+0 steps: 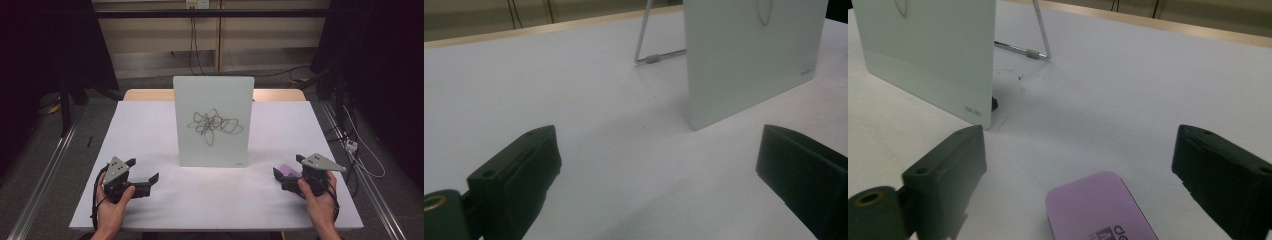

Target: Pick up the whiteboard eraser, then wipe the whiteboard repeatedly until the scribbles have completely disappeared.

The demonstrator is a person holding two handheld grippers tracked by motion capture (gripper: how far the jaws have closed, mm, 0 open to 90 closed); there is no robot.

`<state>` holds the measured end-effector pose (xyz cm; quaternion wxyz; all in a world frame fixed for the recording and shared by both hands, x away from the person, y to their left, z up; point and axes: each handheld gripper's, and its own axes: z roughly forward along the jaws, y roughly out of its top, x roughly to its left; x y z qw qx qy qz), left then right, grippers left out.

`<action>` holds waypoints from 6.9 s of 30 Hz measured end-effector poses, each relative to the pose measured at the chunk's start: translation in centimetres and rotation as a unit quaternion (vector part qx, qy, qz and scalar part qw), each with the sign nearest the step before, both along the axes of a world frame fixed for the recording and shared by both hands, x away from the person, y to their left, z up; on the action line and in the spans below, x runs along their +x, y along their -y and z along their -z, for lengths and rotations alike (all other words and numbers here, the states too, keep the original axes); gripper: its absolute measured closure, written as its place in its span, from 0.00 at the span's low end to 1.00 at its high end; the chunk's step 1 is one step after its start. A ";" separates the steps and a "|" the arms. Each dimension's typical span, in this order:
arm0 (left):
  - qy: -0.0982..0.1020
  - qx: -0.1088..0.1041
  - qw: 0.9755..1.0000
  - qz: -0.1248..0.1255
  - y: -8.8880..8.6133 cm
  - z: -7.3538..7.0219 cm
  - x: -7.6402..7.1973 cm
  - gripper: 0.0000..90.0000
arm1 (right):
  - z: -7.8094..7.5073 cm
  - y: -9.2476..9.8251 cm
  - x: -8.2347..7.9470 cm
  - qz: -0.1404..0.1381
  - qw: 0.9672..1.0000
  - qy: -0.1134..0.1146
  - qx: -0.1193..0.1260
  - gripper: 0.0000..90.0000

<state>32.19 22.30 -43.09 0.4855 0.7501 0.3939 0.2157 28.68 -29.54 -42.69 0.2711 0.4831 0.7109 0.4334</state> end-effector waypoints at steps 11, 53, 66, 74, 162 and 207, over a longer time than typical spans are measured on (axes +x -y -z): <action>-0.005 -0.004 1.000 -0.011 -0.1 0.0 0.0 0.05 | -0.4 0.4 0.7 -0.015 1.000 -0.013 -0.001 0.07; -0.005 0.012 1.000 0.015 -0.6 -0.3 0.3 0.05 | -2.3 2.0 5.5 -0.104 0.985 -0.117 -0.066 0.12; -0.012 0.018 0.999 0.027 -0.4 0.0 0.1 0.05 | -2.0 3.5 4.5 -0.115 0.980 -0.144 -0.072 0.13; -0.017 0.017 0.999 0.027 -0.6 0.1 0.2 0.05 | -2.0 3.4 4.2 -0.133 0.971 -0.166 -0.108 0.17; -0.020 0.026 0.999 0.030 -0.5 0.5 0.7 0.05 | -3.2 0.4 2.9 -0.164 0.982 -0.072 -0.064 0.46; -0.024 0.033 0.999 0.017 -0.9 0.7 0.5 0.05 | -7.1 -7.2 4.4 -0.224 0.971 0.022 -0.081 0.46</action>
